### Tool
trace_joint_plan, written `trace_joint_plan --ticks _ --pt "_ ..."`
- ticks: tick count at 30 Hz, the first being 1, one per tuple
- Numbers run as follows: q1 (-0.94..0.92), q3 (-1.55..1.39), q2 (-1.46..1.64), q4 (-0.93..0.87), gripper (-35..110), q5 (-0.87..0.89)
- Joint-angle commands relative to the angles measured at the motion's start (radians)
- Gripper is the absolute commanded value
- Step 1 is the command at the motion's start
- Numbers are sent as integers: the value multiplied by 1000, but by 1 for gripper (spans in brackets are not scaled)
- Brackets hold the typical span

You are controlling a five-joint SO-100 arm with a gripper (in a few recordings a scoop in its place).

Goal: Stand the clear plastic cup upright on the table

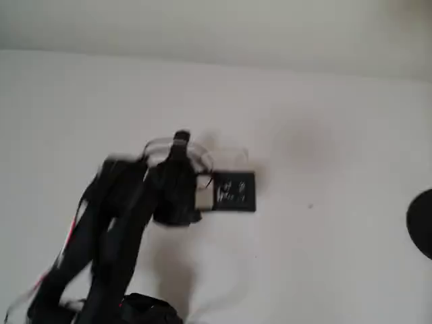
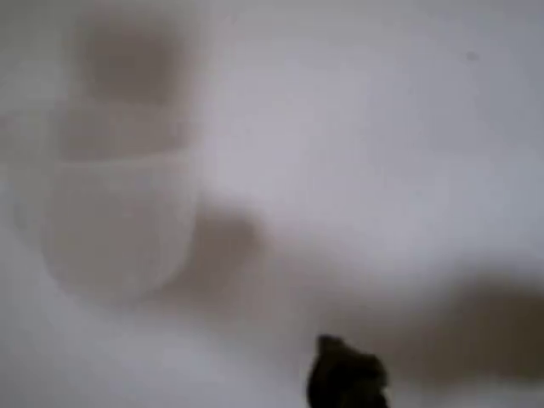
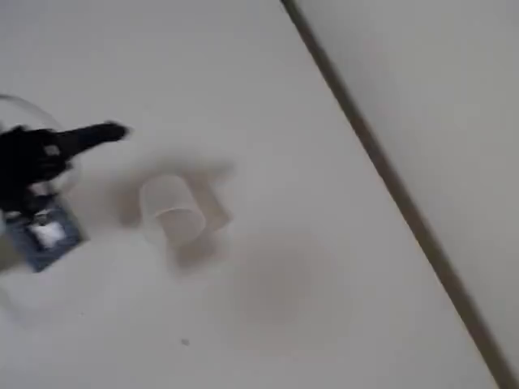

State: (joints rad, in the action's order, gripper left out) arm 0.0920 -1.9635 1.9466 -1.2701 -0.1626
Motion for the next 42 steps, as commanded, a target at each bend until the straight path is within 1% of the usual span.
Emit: trace_joint_plan --ticks 1,6,11,20,24,27,29,31,36,42 --pt "-38 359 -344 -51 69 52" --pt "-81 522 -574 -61 66 67" --pt "-97 627 -732 -63 61 77" --pt "-31 692 -828 -63 56 120" --pt "-12 710 -844 -63 47 132" --pt "-14 729 -873 -69 27 132" --pt "-18 733 -879 -74 16 124" --pt "-23 736 -871 -81 11 100" --pt "-37 741 -769 -115 7 -11" --pt "-37 730 -523 -161 7 -175"
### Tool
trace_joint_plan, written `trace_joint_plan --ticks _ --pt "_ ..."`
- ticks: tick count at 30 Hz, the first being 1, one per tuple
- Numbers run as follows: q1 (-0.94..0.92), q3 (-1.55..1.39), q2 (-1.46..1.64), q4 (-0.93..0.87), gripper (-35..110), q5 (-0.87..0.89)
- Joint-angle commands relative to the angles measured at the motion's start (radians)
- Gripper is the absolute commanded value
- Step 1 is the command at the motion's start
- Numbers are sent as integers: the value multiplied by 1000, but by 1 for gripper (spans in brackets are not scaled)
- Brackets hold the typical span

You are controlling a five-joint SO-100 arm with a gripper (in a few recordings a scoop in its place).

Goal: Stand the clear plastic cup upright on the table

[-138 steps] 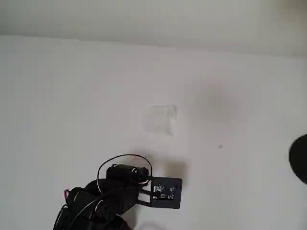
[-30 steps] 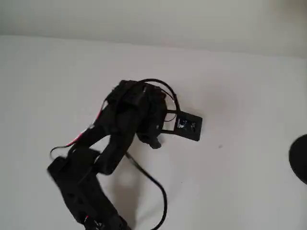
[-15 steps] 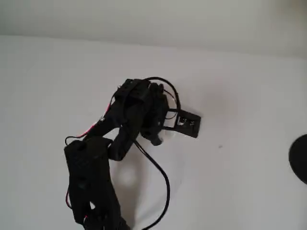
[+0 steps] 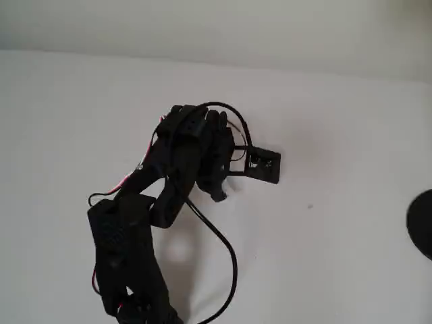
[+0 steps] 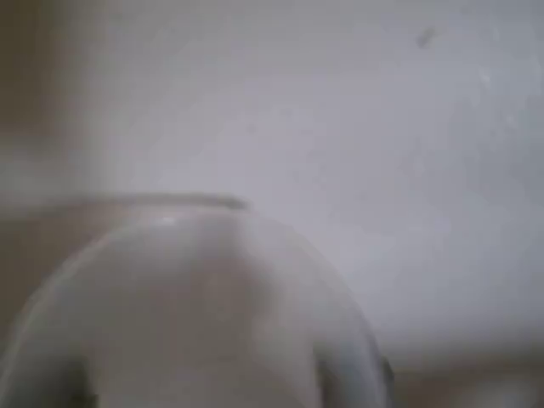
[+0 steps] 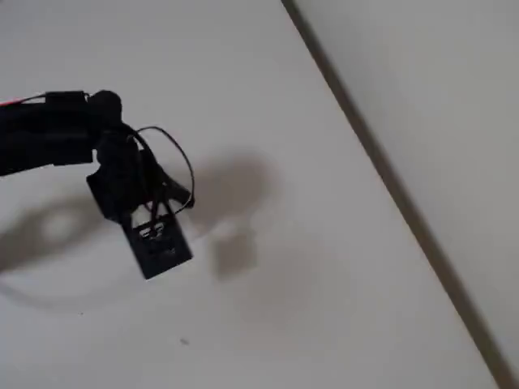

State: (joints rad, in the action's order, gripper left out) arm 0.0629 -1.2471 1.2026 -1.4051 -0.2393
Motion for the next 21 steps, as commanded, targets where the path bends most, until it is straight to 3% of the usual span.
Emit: trace_joint_plan --ticks 1,9,16,21 --pt "-2 14 264 -32 7 -126" --pt "38 -60 611 17 7 -316" --pt "66 -440 1003 252 8 -520" --pt "48 -864 1341 489 9 -721"
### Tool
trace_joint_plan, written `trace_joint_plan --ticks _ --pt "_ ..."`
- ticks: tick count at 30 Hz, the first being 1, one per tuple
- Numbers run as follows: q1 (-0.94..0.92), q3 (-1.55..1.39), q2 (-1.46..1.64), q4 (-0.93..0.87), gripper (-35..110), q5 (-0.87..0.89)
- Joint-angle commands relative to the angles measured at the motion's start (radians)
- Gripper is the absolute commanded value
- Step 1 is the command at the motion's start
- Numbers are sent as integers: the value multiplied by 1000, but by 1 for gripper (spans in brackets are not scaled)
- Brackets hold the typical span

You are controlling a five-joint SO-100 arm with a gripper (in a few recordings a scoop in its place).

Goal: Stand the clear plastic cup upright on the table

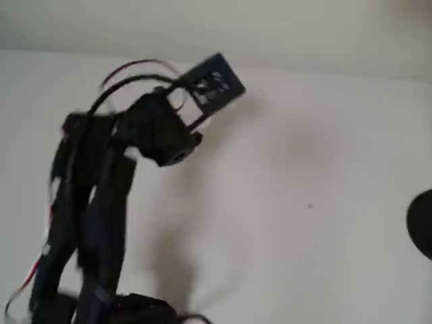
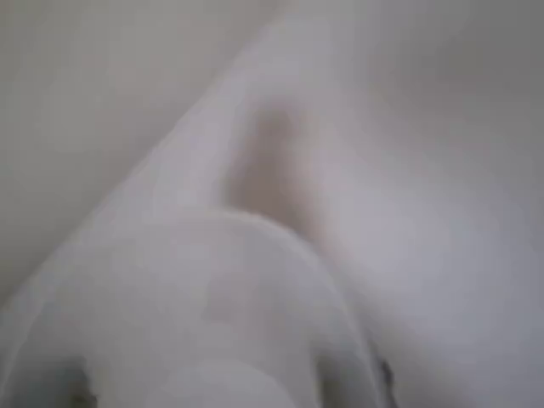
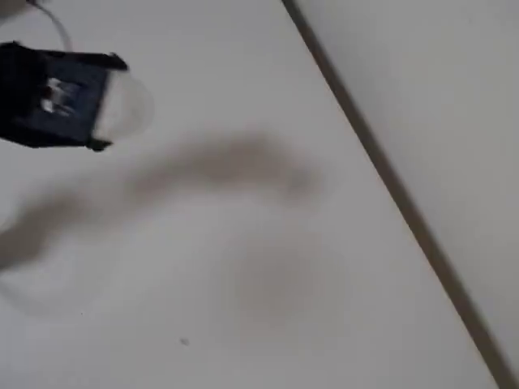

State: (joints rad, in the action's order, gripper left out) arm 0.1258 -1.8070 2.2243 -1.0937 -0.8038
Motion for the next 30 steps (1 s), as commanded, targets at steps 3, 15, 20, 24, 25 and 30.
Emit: trace_joint_plan --ticks 3,15,20,24,25,30 --pt "-38 -627 581 367 10 -298" --pt "-37 -1296 888 790 12 -525" --pt "-32 -1293 492 1173 12 -523" --pt "-37 -1264 170 1505 13 -528" --pt "-40 -1246 106 1562 13 -528" --pt "-74 -1127 -158 1724 14 -528"
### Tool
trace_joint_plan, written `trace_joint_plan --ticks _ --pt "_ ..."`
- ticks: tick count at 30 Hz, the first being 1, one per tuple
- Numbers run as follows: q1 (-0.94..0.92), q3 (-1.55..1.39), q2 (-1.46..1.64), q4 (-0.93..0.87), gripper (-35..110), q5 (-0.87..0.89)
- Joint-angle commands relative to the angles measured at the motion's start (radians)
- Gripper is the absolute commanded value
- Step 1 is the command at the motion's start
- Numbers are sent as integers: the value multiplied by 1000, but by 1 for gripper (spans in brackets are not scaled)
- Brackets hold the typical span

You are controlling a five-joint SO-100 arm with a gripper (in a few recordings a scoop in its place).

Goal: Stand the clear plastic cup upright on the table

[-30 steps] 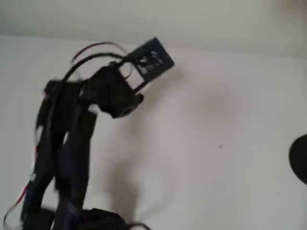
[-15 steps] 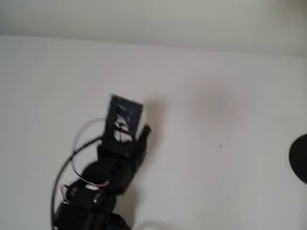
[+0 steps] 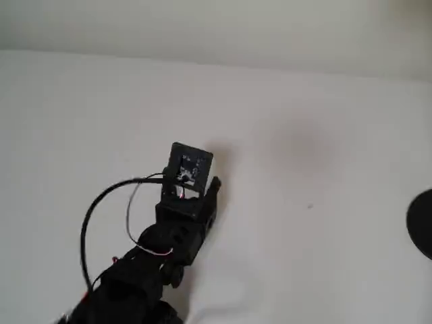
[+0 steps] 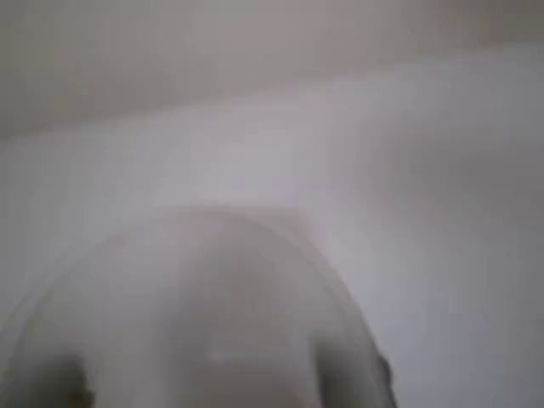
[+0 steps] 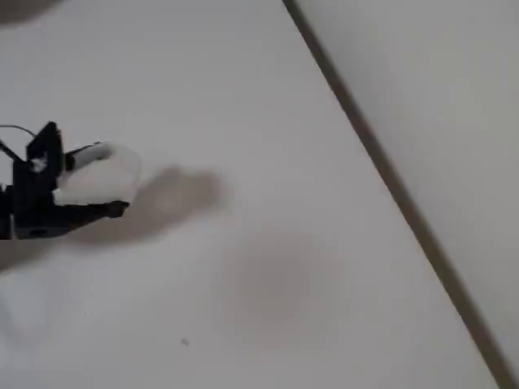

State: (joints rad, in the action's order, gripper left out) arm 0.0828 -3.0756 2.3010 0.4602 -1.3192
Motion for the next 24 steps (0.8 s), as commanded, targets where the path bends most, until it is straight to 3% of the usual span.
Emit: trace_joint_plan --ticks 1,7,17,24 --pt "-40 166 -295 207 15 -12" --pt "-101 334 -626 377 19 -21" --pt "-138 538 -1170 798 31 -179" --pt "-132 658 -1312 870 60 -235"
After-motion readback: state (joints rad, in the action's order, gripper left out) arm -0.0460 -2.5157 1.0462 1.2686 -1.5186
